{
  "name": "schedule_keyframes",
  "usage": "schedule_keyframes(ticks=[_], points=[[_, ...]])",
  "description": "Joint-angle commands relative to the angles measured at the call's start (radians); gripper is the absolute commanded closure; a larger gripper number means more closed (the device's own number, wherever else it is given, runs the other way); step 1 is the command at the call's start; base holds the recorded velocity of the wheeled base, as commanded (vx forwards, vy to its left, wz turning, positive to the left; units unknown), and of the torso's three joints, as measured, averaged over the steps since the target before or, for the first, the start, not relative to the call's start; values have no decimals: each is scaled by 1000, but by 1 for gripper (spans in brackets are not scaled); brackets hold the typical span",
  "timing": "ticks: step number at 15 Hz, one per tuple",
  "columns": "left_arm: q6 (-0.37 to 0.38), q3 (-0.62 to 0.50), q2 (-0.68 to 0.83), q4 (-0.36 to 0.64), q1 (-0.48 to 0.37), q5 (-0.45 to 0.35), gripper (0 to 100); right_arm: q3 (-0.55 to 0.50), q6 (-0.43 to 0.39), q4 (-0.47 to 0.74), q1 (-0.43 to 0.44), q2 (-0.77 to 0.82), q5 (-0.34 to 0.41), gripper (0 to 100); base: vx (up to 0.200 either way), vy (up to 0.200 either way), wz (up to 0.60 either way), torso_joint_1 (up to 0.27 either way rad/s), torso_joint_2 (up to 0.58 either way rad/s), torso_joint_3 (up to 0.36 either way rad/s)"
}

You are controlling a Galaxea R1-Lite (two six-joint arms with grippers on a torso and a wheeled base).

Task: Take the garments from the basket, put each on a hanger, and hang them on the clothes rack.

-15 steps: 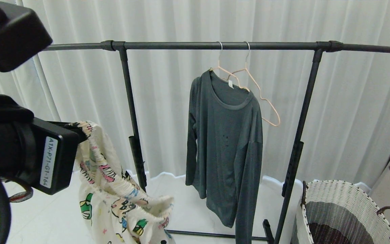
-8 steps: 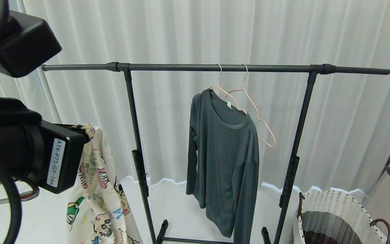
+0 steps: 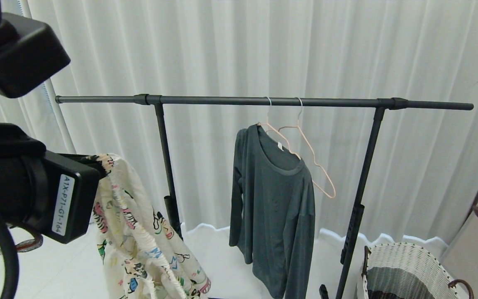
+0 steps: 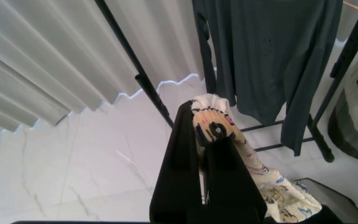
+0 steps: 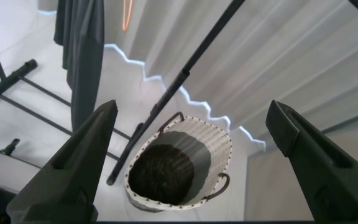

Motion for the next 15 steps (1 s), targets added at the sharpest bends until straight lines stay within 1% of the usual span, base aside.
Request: schedule_keyframes(ticks=[1,5,7,9,12,15], points=[[-1,1,0,0,0,0,100,2,-2,0,-7,3,-2,0,0,0,0,0,0,0],[19,1,-3,0,0,0,100,7,-9,0,-25,3,-3,0,0,0,0,0,0,0],[21,-1,-6,0,0,0,100,7,-38,0,-66,2,-3,0,0,0,0,0,0,0],[21,-1,-6,-1,0,0,100,8,-48,-4,-85,2,-2,0,200,0,0,0,0,0],[21,-1,-6,0,0,0,100,34,-45,-73,-85,11,21,0,200,0,0,9,-1,2],[21,1,-11,-1,0,0,100,94,-43,-201,-83,28,78,0,200,0,0,4,4,-1]])
